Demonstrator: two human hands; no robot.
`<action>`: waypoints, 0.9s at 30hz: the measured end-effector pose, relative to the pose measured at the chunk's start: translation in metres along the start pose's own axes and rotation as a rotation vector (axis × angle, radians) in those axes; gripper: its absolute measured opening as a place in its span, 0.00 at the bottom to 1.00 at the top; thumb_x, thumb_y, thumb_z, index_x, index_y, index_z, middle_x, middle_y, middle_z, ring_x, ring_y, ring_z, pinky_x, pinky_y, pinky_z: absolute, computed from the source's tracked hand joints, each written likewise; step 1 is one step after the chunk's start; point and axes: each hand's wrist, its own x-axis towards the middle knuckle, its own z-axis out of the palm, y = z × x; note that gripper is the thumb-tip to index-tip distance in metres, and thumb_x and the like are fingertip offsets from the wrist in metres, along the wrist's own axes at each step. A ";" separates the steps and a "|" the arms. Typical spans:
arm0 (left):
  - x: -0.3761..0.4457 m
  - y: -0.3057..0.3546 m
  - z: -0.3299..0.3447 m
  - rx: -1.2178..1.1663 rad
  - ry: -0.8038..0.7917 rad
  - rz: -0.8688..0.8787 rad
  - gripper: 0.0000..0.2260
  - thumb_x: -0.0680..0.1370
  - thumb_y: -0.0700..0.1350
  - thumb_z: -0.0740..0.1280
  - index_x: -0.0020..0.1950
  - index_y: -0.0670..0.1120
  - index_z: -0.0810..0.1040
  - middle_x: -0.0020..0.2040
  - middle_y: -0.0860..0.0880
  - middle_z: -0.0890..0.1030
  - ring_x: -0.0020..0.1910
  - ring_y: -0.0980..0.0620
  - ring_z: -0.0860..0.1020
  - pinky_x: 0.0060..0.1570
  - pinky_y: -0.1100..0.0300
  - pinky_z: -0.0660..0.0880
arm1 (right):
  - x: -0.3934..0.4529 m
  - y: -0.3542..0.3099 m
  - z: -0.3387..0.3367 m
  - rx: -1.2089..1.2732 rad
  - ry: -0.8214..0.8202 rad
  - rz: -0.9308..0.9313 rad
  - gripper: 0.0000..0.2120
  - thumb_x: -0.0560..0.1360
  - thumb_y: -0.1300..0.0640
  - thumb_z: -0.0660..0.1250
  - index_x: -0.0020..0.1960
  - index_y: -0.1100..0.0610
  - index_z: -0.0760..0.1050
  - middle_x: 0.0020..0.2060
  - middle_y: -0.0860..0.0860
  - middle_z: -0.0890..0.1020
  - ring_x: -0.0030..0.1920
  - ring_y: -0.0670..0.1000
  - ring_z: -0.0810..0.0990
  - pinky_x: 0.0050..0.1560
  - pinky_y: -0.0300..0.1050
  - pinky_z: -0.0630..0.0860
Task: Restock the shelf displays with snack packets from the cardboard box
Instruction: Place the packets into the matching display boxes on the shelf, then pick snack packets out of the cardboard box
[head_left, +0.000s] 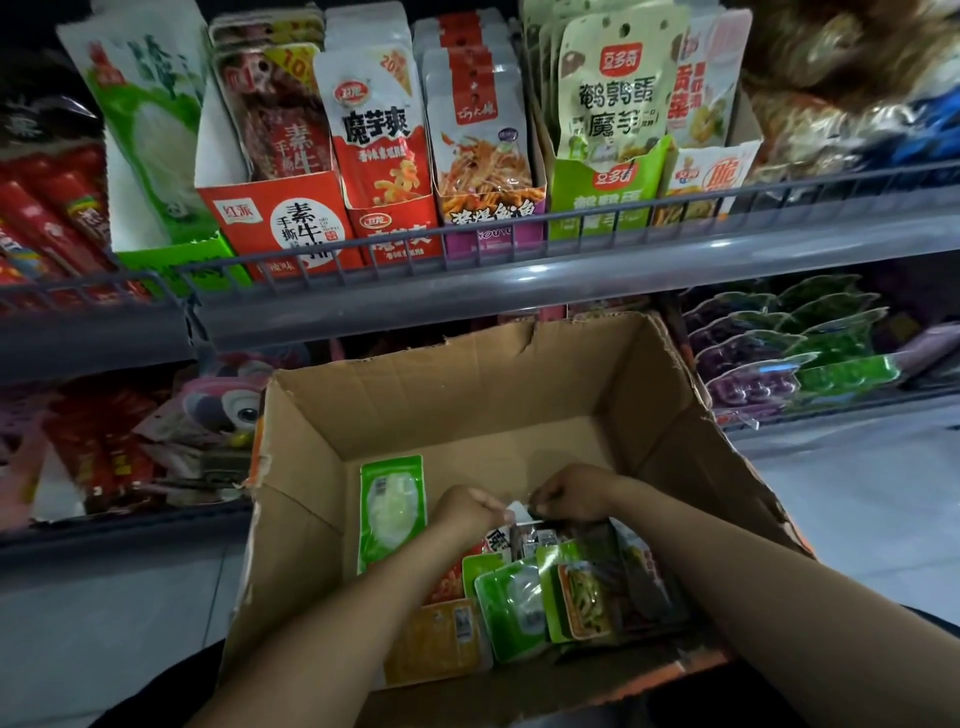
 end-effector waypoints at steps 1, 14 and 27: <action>-0.002 0.004 -0.004 -0.050 0.019 0.000 0.04 0.72 0.43 0.74 0.45 0.44 0.83 0.46 0.47 0.82 0.45 0.51 0.77 0.46 0.64 0.71 | -0.001 -0.001 0.000 0.038 0.011 0.000 0.13 0.77 0.53 0.65 0.57 0.58 0.80 0.55 0.54 0.82 0.49 0.48 0.78 0.46 0.37 0.70; -0.077 0.077 -0.086 -0.717 0.105 0.171 0.05 0.75 0.42 0.69 0.50 0.43 0.80 0.37 0.46 0.82 0.26 0.54 0.74 0.23 0.68 0.67 | -0.042 -0.069 -0.057 0.803 0.267 -0.199 0.06 0.76 0.53 0.67 0.46 0.55 0.77 0.36 0.50 0.82 0.26 0.43 0.74 0.27 0.34 0.64; -0.109 0.108 -0.142 -0.477 0.439 0.671 0.05 0.79 0.50 0.62 0.53 0.54 0.77 0.51 0.56 0.80 0.49 0.60 0.78 0.45 0.66 0.75 | -0.089 -0.151 -0.120 0.643 0.734 -0.447 0.10 0.77 0.55 0.66 0.37 0.54 0.74 0.23 0.43 0.78 0.23 0.41 0.75 0.27 0.34 0.72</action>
